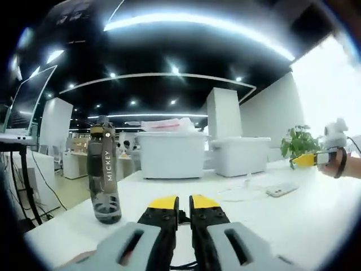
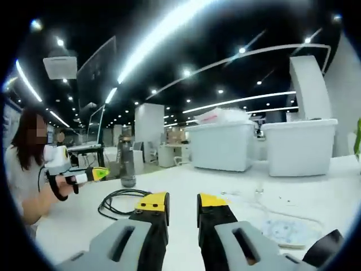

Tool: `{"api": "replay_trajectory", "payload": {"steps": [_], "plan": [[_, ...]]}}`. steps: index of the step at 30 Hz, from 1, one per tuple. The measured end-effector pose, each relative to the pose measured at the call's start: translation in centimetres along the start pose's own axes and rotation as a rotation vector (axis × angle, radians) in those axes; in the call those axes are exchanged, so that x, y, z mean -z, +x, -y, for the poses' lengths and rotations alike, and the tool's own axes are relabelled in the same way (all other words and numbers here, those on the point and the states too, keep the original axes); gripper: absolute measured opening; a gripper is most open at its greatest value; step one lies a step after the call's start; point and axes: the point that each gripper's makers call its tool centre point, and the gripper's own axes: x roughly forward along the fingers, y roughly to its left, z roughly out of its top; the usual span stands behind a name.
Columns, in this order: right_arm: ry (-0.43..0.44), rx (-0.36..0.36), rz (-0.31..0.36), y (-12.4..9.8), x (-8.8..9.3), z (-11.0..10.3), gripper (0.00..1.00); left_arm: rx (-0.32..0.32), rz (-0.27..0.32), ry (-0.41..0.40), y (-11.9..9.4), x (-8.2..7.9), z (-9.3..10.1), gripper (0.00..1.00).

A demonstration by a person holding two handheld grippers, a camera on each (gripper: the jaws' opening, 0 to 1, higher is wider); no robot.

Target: Coil the Type-C to USB data cable on the desktop and secure it with Velcro straps.

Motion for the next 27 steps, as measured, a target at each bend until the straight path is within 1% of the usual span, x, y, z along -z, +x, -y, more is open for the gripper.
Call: {"api": "replay_trajectory", "payload": {"steps": [1,3,4,5,6,7,10,12,13,15,17,20,21,23,25,26,27], "plan": [[0.003,0.026,0.006,-1.1,-0.1,1.0,0.22,0.014,0.004,0.005,0.1,-0.3,0.7,0.13],[-0.001,0.087,0.028,-3.0,-0.3,3.0,0.23,0.058,0.018,0.003,0.4,-1.2,2.9,0.17],[-0.003,0.131,0.053,-3.9,-0.6,4.1,0.23,0.088,0.028,-0.003,0.6,-1.7,4.0,0.18],[-0.006,0.194,0.083,-5.1,-0.8,5.6,0.25,0.110,0.037,-0.008,0.8,-2.3,5.0,0.18],[-0.006,0.222,0.090,-5.8,-0.8,6.5,0.26,0.124,0.043,-0.009,1.1,-2.7,5.8,0.19],[0.000,0.240,0.083,-6.2,-0.5,7.1,0.27,0.138,0.054,-0.005,1.4,-3.2,6.7,0.21],[0.027,0.288,0.080,-7.4,0.2,8.7,0.32,0.144,0.081,0.030,2.0,-3.6,8.1,0.28],[0.039,0.303,0.079,-7.8,0.7,9.1,0.33,0.137,0.086,0.034,2.2,-3.1,8.4,0.33],[0.030,0.310,0.078,-8.0,1.0,9.2,0.34,0.133,0.094,0.029,2.3,-2.9,8.5,0.35],[-0.027,0.333,0.074,-8.3,1.4,9.6,0.39,0.118,0.097,0.026,2.4,-2.2,8.3,0.37],[-0.015,0.340,0.073,-8.5,1.8,9.8,0.41,0.100,0.084,0.030,2.5,-1.6,7.8,0.38],[0.028,0.345,0.084,-8.5,2.2,10.1,0.42,0.083,0.070,0.047,2.5,-0.6,7.4,0.42],[0.031,0.347,0.083,-8.6,2.4,10.2,0.43,0.078,0.066,0.054,2.4,-0.2,7.4,0.42],[0.037,0.352,0.080,-8.7,2.8,10.4,0.45,0.074,0.038,0.070,2.3,0.6,7.5,0.44],[0.041,0.348,0.069,-8.9,3.0,10.3,0.47,0.068,0.034,0.089,2.3,1.0,7.6,0.44],[0.039,0.348,0.070,-9.0,3.1,10.3,0.47,0.066,0.030,0.094,2.4,1.2,7.7,0.45],[0.020,0.356,0.089,-9.2,2.8,10.4,0.46,0.063,0.025,0.097,2.4,1.4,7.7,0.45]]}}
